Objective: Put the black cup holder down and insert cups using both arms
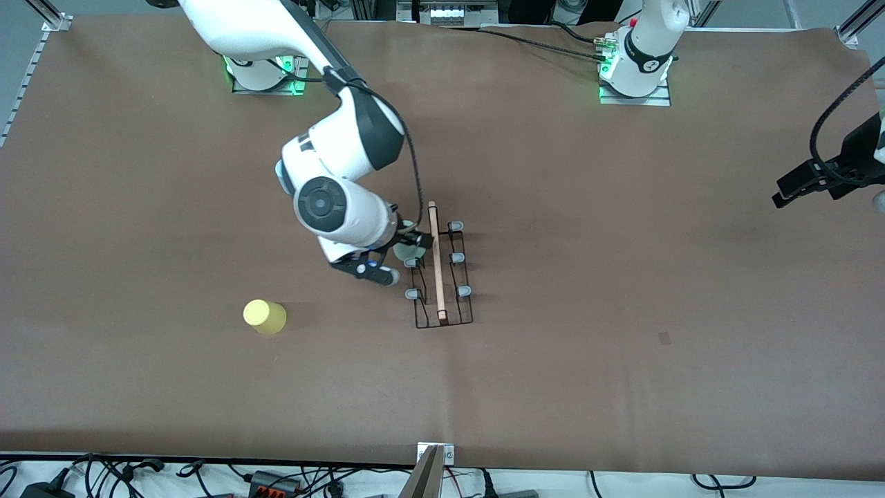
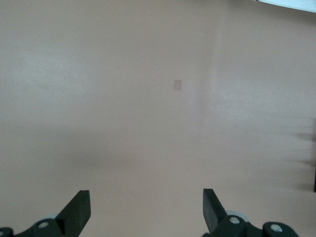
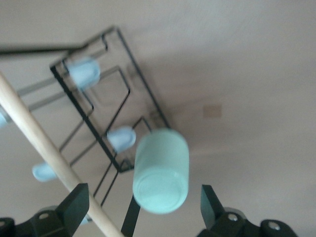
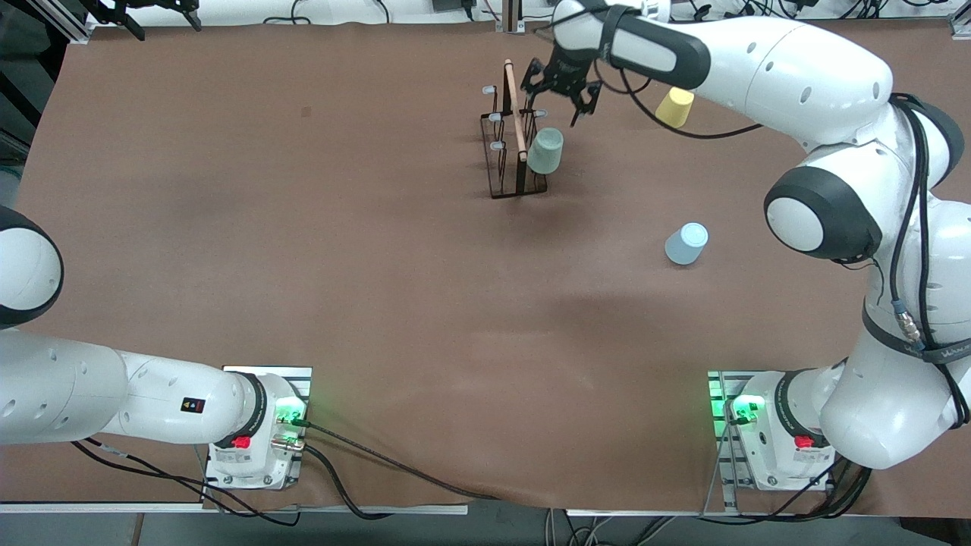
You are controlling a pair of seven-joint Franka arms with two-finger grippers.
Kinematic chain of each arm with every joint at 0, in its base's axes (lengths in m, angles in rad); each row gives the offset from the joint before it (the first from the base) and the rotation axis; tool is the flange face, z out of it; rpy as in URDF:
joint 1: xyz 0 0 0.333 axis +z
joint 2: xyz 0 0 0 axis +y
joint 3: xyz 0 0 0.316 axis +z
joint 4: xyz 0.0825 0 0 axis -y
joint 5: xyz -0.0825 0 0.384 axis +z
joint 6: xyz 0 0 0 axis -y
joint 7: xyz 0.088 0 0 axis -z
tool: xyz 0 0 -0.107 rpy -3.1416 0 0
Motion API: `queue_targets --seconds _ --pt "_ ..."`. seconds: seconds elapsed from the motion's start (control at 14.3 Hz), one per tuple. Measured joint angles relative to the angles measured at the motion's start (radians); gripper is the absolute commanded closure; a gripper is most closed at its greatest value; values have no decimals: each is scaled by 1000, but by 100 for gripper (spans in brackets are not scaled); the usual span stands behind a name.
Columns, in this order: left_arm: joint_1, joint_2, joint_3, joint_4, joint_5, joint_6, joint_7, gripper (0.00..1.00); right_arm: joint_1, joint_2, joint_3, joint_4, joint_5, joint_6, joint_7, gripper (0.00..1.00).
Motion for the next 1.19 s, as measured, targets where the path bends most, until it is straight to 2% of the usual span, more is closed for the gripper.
queue_targets --seconds 0.21,0.35,0.56,0.91,1.19 --pt "-7 0 0 2 0 -46 0 0 -8 -21 -127 12 -9 -2 -3 0" --pt "-9 0 0 5 0 -74 0 0 -35 -14 -179 10 -12 17 -32 0" --pt "-14 0 -2 32 0 -87 0 0 -108 21 -189 5 -23 95 -182 0" --pt "-15 -1 -2 54 0 -120 0 0 -215 106 -191 3 -64 141 -534 0" --pt "-15 4 -2 54 0 -123 0 0 -246 149 -191 3 -69 149 -651 0"
